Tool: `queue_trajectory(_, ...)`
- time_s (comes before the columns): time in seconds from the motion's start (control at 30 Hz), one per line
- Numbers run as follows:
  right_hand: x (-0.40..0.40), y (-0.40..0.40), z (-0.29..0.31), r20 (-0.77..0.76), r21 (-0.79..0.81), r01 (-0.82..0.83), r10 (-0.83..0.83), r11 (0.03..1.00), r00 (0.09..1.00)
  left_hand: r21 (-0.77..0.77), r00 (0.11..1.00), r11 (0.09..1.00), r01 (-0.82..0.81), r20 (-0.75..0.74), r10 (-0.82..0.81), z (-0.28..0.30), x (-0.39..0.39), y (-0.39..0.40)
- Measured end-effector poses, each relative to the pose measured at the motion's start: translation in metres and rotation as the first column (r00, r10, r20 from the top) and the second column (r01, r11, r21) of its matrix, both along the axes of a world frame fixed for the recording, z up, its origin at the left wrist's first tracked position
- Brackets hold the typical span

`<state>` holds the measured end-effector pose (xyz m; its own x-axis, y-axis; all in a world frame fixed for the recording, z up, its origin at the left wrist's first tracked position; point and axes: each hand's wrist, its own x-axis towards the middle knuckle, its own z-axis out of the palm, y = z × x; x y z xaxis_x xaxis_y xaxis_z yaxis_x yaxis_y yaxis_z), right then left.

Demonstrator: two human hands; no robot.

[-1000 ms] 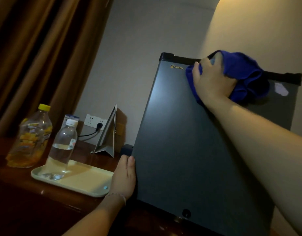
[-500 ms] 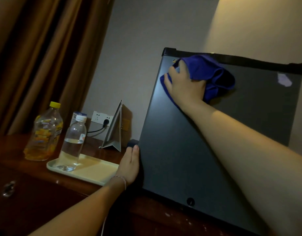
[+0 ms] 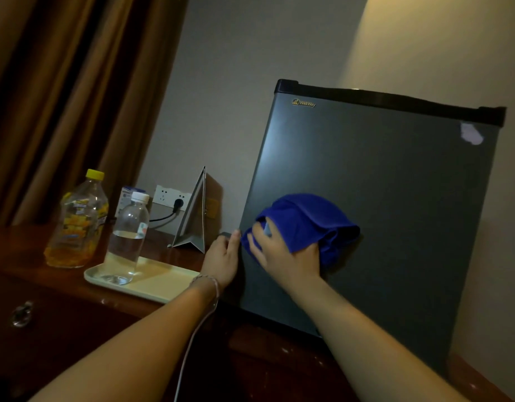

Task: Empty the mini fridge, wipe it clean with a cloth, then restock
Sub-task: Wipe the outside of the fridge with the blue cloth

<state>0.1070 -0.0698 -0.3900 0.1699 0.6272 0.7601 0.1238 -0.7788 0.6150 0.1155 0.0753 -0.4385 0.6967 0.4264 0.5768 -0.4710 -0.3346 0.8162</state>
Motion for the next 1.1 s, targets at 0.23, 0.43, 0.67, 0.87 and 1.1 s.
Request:
queue_trajectory(0.23,-0.001,-0.023,-0.077,-0.101,-0.248,0.032,-0.059,0.968,0.993,-0.041,0.999,0.999,0.014,-0.035,-0.016,-0.005,0.001,-0.007)
queue_trajectory(0.43,0.000,-0.040,-0.084,-0.259,-0.179,-0.132,0.083,0.975,0.962,-0.033,0.998,0.999,0.010,-0.054,-0.011,-0.005,-0.001,-0.007)
queue_trajectory(0.67,0.012,-0.041,-0.014,0.043,-0.134,-0.318,0.327,0.938,0.944,0.003,0.999,1.000,-0.023,-0.037,0.023,-0.005,-0.001,-0.007)
queue_trajectory(0.87,0.014,-0.016,0.123,0.116,0.170,-0.348,0.332,0.922,0.936,-0.019,0.996,0.999,0.050,-0.077,-0.052,-0.006,-0.001,-0.003)
queue_trajectory(1.1,0.015,0.012,0.194,0.190,0.251,-0.325,0.283,0.912,0.940,-0.015,0.997,0.999,0.037,-0.063,-0.038,-0.008,0.007,-0.003)
